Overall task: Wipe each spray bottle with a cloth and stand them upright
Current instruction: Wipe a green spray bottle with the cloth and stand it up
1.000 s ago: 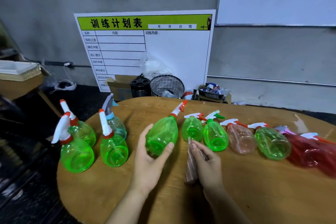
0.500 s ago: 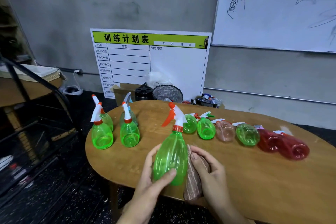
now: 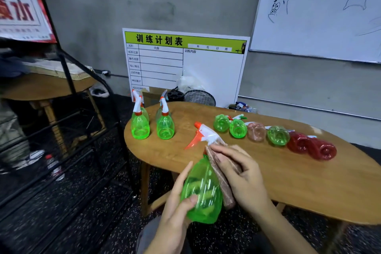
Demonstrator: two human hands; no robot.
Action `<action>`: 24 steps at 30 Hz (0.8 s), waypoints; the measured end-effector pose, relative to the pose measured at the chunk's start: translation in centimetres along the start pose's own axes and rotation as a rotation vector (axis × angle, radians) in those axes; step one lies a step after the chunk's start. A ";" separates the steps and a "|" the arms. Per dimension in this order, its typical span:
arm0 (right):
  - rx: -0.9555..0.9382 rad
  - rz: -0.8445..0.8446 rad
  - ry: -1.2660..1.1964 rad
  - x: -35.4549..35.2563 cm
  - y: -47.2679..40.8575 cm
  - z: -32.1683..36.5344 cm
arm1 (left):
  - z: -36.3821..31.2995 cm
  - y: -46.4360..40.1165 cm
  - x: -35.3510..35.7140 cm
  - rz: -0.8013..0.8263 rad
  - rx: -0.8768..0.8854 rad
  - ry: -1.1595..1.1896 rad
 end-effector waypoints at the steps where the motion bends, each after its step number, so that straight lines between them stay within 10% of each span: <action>1: -0.010 0.031 0.051 0.4 0.2 0.2 | 0.0 0.8 0.3 0.012 0.000 0.035; 10: -0.157 0.110 0.392 4.1 4.1 0.0 | -0.1 4.3 0.5 -0.197 -0.057 0.169; 18: -0.668 0.435 0.799 4.9 8.6 -1.2 | 1.4 5.3 -0.1 -0.287 -0.101 0.244; 24: -0.355 0.212 0.674 4.9 4.9 -1.6 | 2.6 5.0 -1.0 -0.301 -0.084 0.167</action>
Point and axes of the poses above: each hand's wrist, its own y-axis away from the middle knuckle, its own x-axis out of the palm, z = x × y, the point moved 1 cm from there along -y, towards the middle knuckle, and after that the axes turned 6 degrees about z, right-handed, at the moved point
